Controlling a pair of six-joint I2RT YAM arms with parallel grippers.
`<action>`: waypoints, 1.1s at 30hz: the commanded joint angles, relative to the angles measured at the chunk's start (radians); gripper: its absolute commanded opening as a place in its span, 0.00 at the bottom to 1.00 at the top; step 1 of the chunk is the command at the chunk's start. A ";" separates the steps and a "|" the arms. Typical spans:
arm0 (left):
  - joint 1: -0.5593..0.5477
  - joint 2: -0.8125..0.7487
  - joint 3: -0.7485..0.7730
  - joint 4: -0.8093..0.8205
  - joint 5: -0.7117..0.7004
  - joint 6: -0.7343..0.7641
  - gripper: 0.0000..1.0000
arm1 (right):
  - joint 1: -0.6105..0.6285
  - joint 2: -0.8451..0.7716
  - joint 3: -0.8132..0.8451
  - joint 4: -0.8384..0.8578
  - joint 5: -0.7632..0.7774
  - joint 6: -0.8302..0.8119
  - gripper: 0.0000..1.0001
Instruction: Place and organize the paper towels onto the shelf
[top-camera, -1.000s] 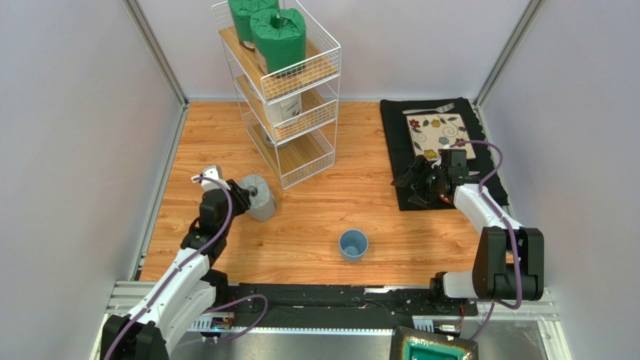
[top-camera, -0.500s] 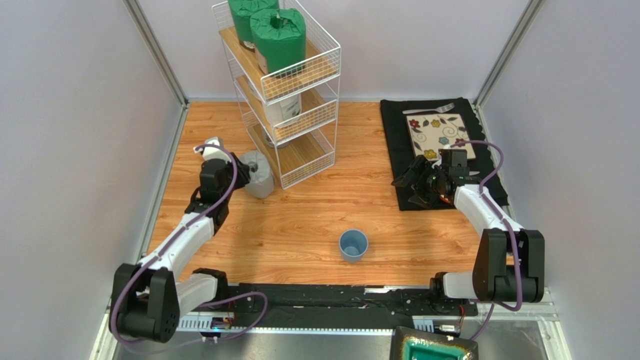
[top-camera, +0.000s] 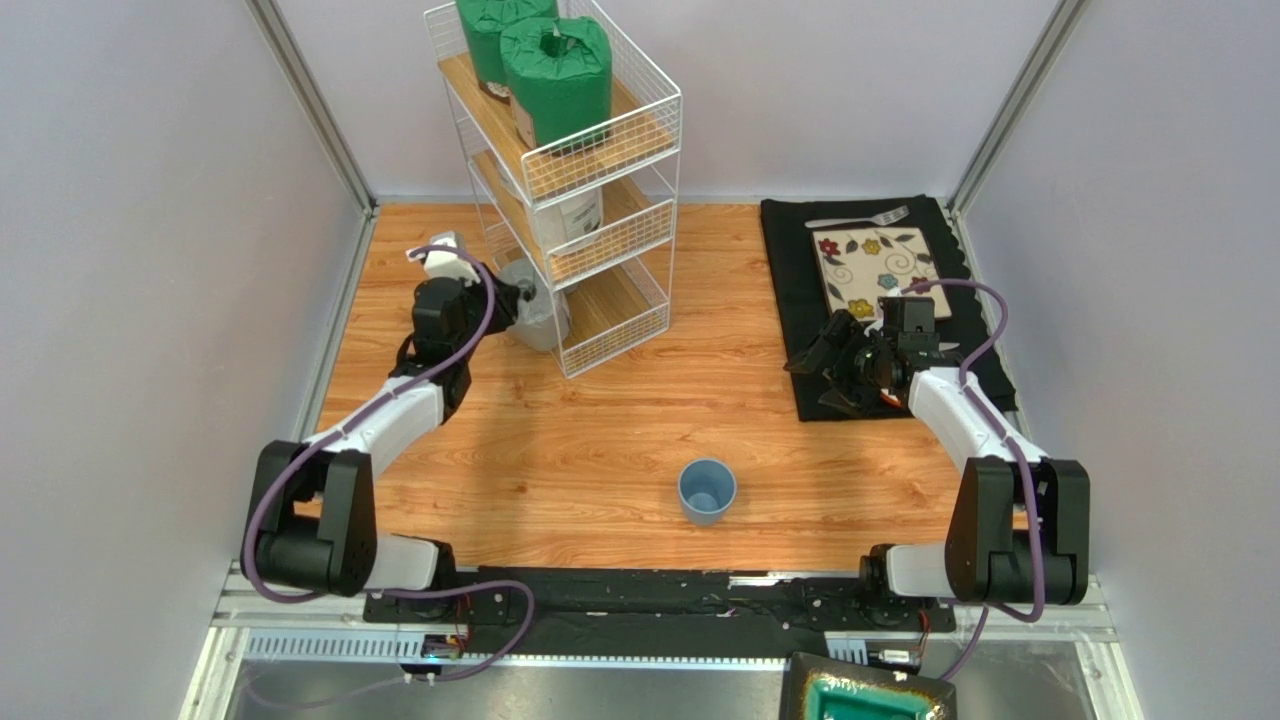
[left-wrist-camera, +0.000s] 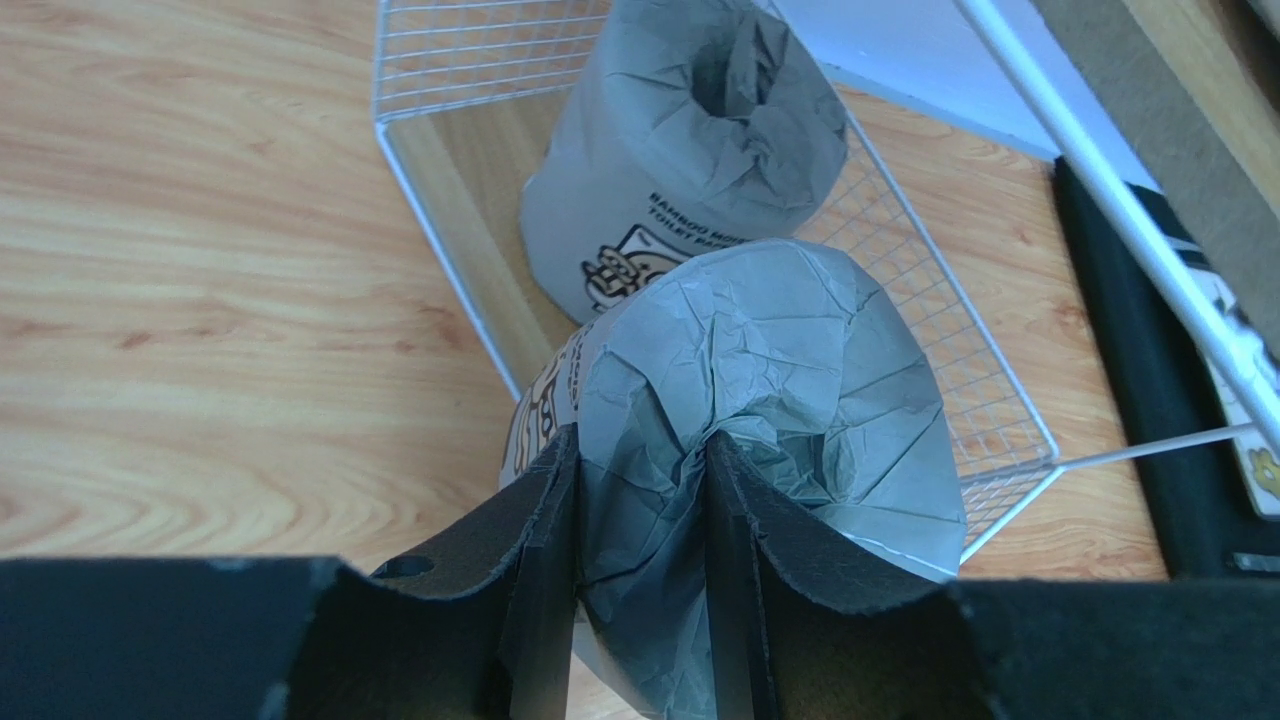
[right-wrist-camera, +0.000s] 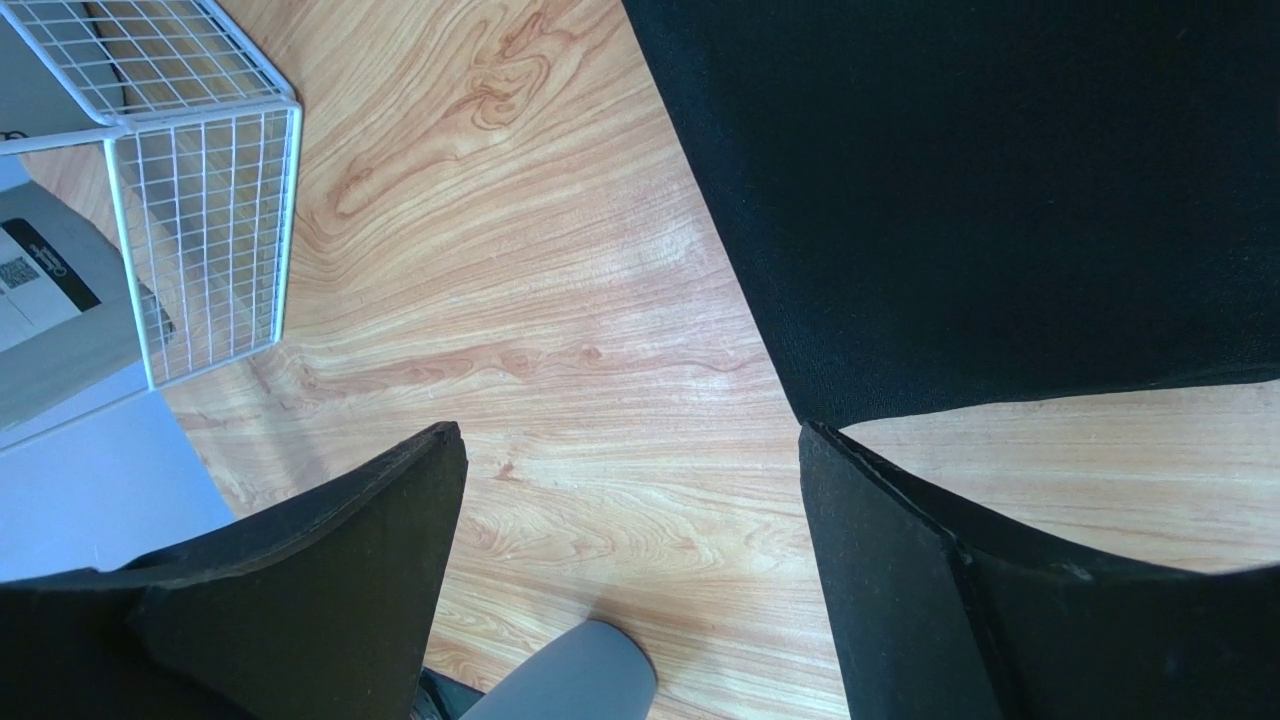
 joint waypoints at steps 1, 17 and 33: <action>0.006 0.052 0.069 0.167 0.082 -0.031 0.34 | 0.002 -0.007 0.056 -0.014 0.016 -0.026 0.86; -0.010 0.246 0.194 0.231 0.194 -0.147 0.32 | -0.005 -0.006 0.056 -0.025 0.025 -0.034 0.86; -0.030 0.306 0.201 0.220 0.151 -0.120 0.37 | -0.017 0.002 0.050 -0.022 0.020 -0.043 0.86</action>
